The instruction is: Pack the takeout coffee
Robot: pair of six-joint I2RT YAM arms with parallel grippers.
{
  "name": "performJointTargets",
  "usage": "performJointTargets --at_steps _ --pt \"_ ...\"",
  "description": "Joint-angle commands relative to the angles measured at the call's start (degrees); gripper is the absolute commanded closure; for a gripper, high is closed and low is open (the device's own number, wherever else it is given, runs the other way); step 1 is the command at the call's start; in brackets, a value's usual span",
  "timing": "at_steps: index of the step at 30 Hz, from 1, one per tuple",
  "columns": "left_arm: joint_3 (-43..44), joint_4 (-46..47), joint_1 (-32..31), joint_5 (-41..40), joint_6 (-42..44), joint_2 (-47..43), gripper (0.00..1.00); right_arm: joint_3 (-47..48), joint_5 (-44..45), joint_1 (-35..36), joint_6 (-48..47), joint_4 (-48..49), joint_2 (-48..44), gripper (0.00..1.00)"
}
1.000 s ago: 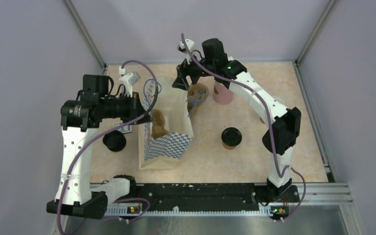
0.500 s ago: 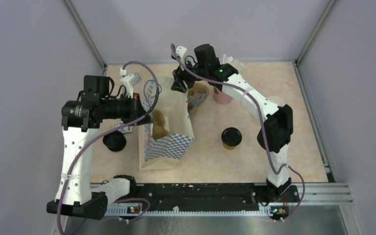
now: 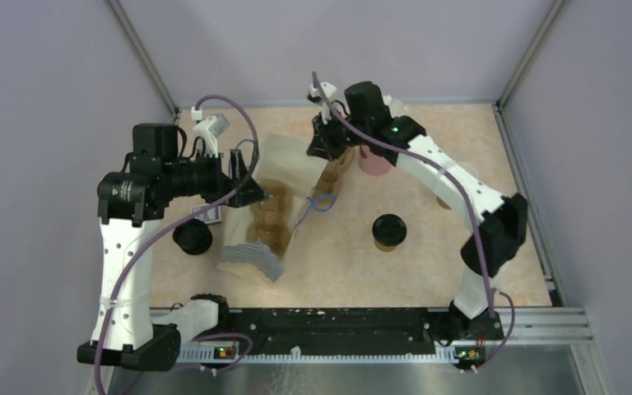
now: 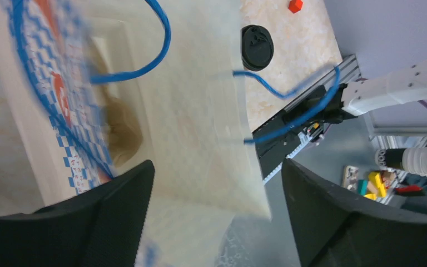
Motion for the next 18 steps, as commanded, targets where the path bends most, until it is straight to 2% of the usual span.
performJointTargets --at_steps 1,5,11,18 --pt "4.7 4.9 -0.2 -0.1 -5.5 0.0 0.02 -10.5 6.5 1.0 11.3 3.5 -18.1 1.0" --pt "7.2 10.2 -0.2 0.3 -9.6 0.8 0.01 -21.5 12.6 1.1 18.0 5.5 -30.2 1.0" --pt "8.3 11.5 -0.2 -11.9 -9.3 1.0 0.01 -39.6 12.7 1.4 22.1 13.3 -43.4 1.0" --pt "7.2 6.8 -0.2 -21.0 -13.1 1.3 0.01 -45.0 8.6 2.3 25.5 10.7 -48.2 1.0"
